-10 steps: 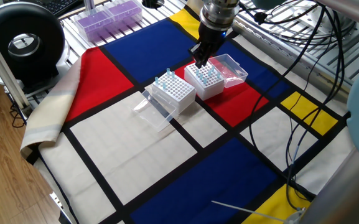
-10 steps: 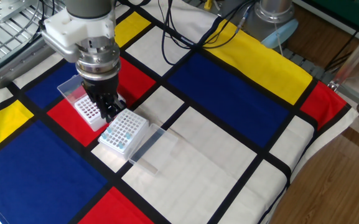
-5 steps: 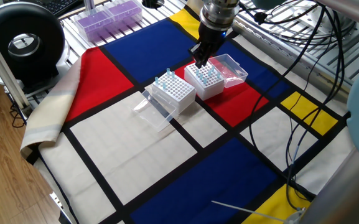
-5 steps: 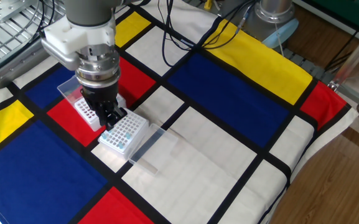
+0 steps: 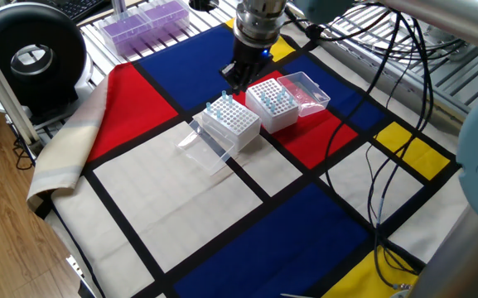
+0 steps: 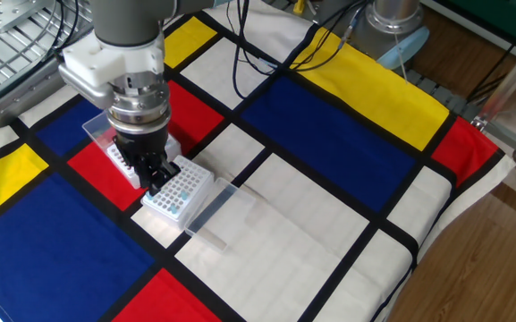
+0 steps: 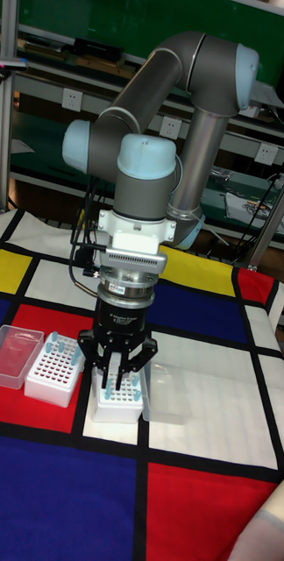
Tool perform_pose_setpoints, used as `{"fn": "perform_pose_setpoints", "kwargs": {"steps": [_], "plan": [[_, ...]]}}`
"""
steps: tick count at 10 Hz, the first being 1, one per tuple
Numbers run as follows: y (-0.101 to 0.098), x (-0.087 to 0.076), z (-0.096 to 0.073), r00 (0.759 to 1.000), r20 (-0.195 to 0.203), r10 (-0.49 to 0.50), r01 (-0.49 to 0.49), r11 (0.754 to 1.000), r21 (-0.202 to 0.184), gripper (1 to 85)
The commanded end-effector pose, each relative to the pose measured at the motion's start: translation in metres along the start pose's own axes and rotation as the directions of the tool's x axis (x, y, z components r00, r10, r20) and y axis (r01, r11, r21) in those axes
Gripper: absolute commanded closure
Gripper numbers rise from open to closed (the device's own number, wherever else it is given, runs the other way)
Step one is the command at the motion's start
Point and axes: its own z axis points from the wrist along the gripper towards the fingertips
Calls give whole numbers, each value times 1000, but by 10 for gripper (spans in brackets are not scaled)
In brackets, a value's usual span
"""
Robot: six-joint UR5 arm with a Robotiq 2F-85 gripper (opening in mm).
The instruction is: Transfer all medium pipette tips from one holder to another
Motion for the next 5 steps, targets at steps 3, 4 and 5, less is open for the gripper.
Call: {"fn": "perform_pose_setpoints", "kwargs": {"steps": [3,4,5], "plan": [[0,-1,3,1000,16,6,-6,1000,-8,597],[-1,2,1,1000,13,7,-6,1000,-5,597],[-2,6,-1,1000,12,8,-8,1000,-4,597]]}}
